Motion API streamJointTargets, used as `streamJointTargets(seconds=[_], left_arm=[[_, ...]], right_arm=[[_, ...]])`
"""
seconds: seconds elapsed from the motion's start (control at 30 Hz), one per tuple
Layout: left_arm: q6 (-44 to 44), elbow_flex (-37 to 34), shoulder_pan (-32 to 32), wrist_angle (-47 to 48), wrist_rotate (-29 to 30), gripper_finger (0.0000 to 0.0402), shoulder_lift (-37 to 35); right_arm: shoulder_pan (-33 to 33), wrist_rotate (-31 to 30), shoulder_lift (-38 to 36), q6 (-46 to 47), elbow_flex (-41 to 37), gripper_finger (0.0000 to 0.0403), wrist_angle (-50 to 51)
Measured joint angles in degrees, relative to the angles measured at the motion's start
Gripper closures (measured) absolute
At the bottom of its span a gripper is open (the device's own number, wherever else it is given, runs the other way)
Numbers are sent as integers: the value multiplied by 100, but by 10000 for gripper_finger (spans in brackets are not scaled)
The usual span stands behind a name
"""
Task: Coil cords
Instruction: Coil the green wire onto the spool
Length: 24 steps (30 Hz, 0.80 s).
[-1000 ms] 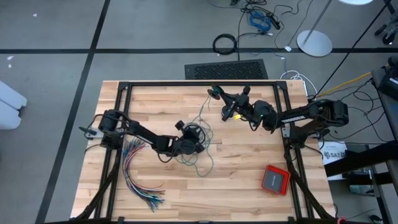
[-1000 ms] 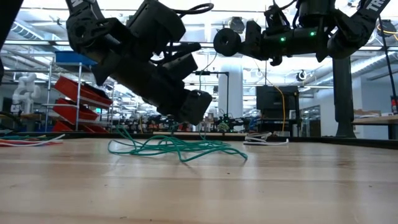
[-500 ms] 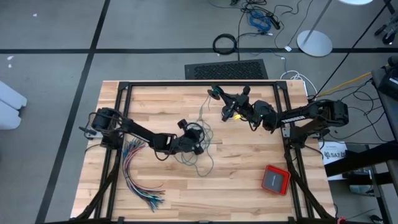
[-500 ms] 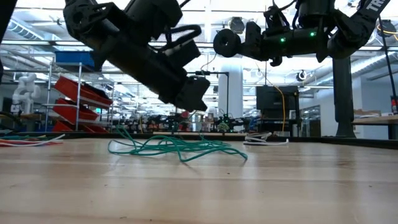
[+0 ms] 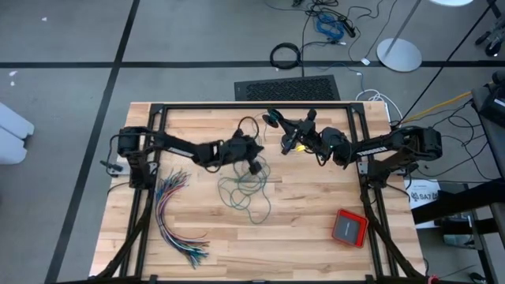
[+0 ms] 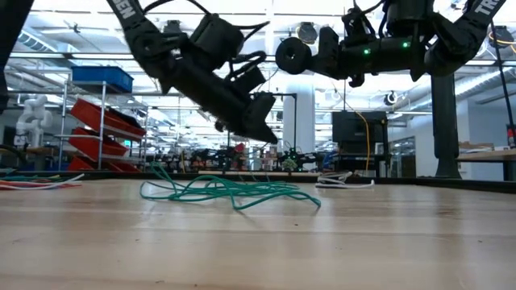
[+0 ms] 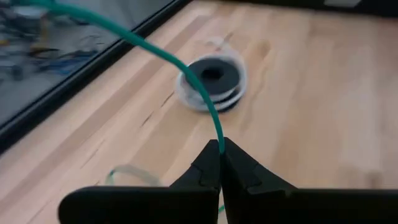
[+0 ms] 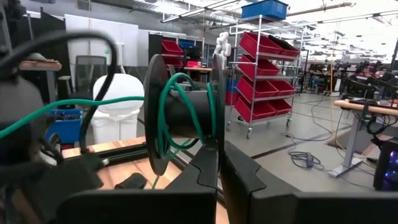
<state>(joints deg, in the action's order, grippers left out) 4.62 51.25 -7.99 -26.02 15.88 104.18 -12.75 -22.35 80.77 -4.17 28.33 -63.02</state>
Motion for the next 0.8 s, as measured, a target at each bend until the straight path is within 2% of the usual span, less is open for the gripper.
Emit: streamJointTargets(seconds=[0.2, 0.4, 0.57, 0.8], left_arm=[[103, 755, -44, 764, -682, 401, 158], [101, 1633, 120, 1368, -1240, 401, 810], [60, 1932, 246, 1524, -1305, 401, 1206], [-91, 2185, 288, 1519, -1625, 401, 1353]], right_arm=[[-68, -57, 0, 10, 1, 403, 15], [-165, -56, 0, 34, -1, 403, 62], [-166, -10, 0, 51, -1, 403, 20], [-304, 11, 0, -108, -1, 403, -38]])
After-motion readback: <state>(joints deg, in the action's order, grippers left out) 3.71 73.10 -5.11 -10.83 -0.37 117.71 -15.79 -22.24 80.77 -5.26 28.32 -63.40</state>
